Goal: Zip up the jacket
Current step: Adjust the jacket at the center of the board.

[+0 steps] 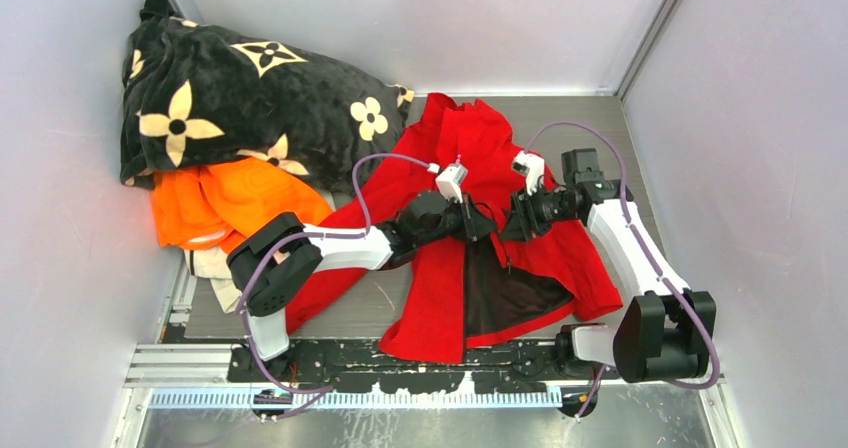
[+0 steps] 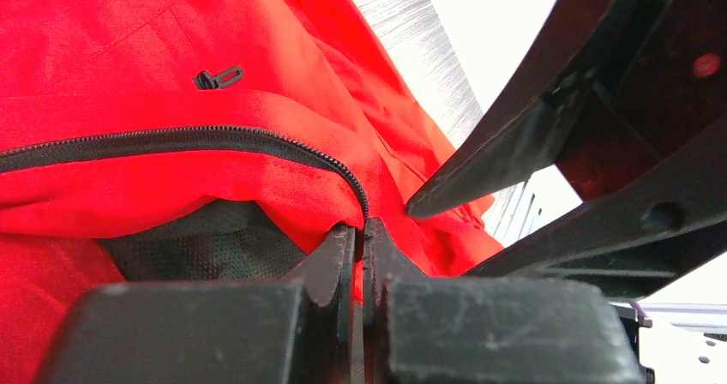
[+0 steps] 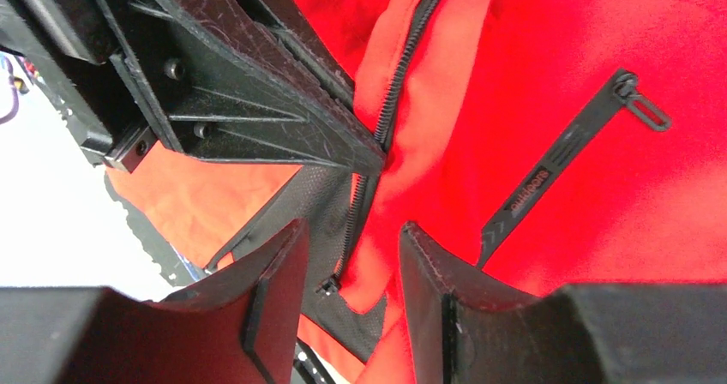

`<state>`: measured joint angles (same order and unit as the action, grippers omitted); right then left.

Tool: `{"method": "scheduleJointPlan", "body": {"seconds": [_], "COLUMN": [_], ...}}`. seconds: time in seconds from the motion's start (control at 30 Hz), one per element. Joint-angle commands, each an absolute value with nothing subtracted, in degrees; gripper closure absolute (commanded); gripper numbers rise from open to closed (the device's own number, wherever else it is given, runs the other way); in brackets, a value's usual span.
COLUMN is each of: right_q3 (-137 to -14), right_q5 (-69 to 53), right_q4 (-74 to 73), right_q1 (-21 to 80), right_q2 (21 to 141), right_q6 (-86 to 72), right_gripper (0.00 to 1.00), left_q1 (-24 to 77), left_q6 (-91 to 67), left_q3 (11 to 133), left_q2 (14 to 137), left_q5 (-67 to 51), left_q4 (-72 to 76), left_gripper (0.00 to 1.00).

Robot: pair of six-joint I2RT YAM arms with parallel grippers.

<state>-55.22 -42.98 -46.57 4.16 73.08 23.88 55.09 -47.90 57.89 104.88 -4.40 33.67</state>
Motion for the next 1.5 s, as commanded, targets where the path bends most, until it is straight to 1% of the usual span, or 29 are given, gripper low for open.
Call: {"method": "scheduleJointPlan", "body": {"seconds": [0.0,0.13,0.37,0.47,0.57,0.8,0.9,0.97,1.0,1.07,1.17,1.27,1.33,1.4,1.47], "right_q3": [-57.0,-57.3,-57.0,-57.2,-57.4,-57.7,-58.0,-58.2,-58.1,-58.0,-58.2,-58.7,-59.0,-59.2,-59.5], "right_q5": [-45.7,-43.6,-45.8,-45.4,-45.6,-47.7,-48.4,-49.5,-49.8,-50.0,-50.4,-50.9,-50.5,-50.0,-49.5], "right_q4": [-45.8,-45.7,-46.2,-46.2,-46.2,-46.6,-47.2,-47.6,-47.6,-47.6,-47.7,-48.5,-48.7,-48.7,-49.1], "right_q1": [1.2,1.1,3.2,4.5,5.0,5.0,4.9,4.5,4.3,4.2,4.2,4.2,4.1,4.1,4.0], "right_q2": [68.7,70.8,73.9,75.2,76.0,76.7,76.9,76.9,76.8,76.8,77.6,78.6,78.7,78.4,77.7], "right_q6": [24.6,23.4,23.3,22.7,22.3,21.6,21.6,21.6,21.6,21.6,21.3,21.3,21.1,21.2,21.8], "right_gripper": [0.51,0.51,0.54,0.6,0.62,0.72,0.72,0.64,0.63,0.64,0.74,0.89,0.96,0.99,0.99], "left_q1": [54.7,54.7,54.6,54.6,54.6,54.7,54.4,54.4,54.3,54.1,53.8,53.8,53.8,53.8,53.6], "left_q6": [-47.9,-48.2,-48.7,-48.9,-49.0,-48.9,-48.9,-49.0,-49.0,-49.0,-49.2,-49.4,-49.5,-49.7,-49.9], "left_q3": [57.7,57.9,57.4,57.4,57.4,57.1,56.8,56.4,56.2,55.8,55.6,55.6,55.7,55.6,55.4], "left_q2": [102.1,102.3,102.2,102.2,102.1,101.9,101.8,101.6,101.4,101.2,101.2,101.5,101.7,101.8,102.0], "left_q5": [-4.6,-5.2,-5.6,-6.1,-6.2,-6.5,-6.5,-6.6,-6.6,-6.7,-7.1,-7.5,-7.6,-7.7,-8.0], "left_q4": [38.5,39.0,40.5,40.7,41.0,41.6,42.0,42.3,42.5,42.9,43.5,44.0,44.2,44.3,44.2], "left_gripper": [1.0,1.0,1.0,1.0,1.0,1.0,1.0,1.0,1.0,1.0,1.0,1.0,1.0,1.0,1.0]}}
